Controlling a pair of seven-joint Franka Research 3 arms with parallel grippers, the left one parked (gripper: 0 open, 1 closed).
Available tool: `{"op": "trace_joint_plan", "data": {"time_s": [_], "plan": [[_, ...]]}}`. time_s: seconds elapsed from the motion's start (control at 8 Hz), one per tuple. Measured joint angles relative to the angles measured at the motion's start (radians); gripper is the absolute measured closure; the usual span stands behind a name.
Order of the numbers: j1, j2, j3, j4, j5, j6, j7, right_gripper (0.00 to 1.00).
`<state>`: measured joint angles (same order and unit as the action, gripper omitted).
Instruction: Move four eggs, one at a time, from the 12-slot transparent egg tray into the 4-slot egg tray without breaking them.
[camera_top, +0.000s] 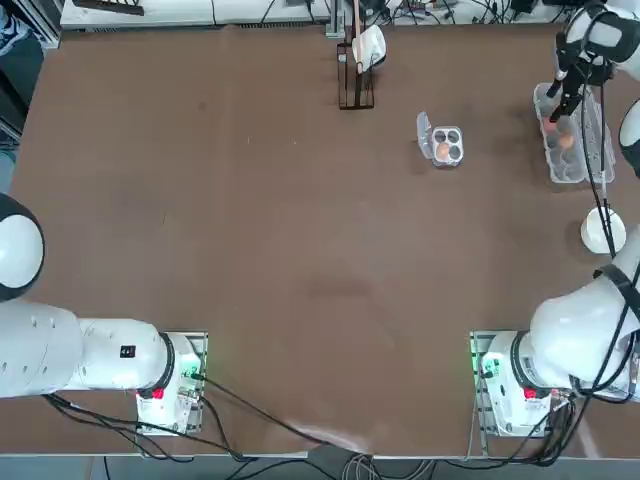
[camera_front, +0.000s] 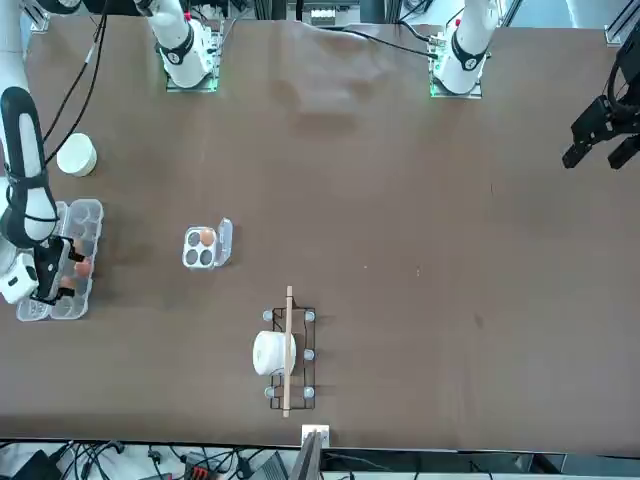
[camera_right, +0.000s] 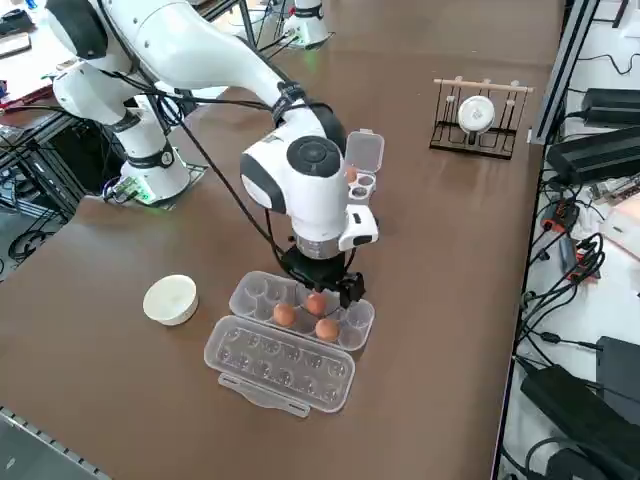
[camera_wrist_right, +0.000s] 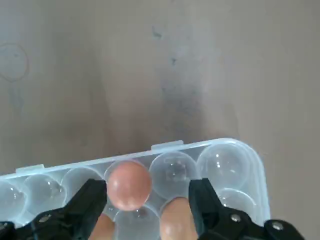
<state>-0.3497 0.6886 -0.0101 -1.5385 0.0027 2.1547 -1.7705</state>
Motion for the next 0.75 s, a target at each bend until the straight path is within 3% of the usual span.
{"op": "trace_joint_plan", "data": {"time_s": [0.75], "plan": [[-0.002,0.026,0.005,-0.019,0.000,-0.010,-0.081,0.12]]}}
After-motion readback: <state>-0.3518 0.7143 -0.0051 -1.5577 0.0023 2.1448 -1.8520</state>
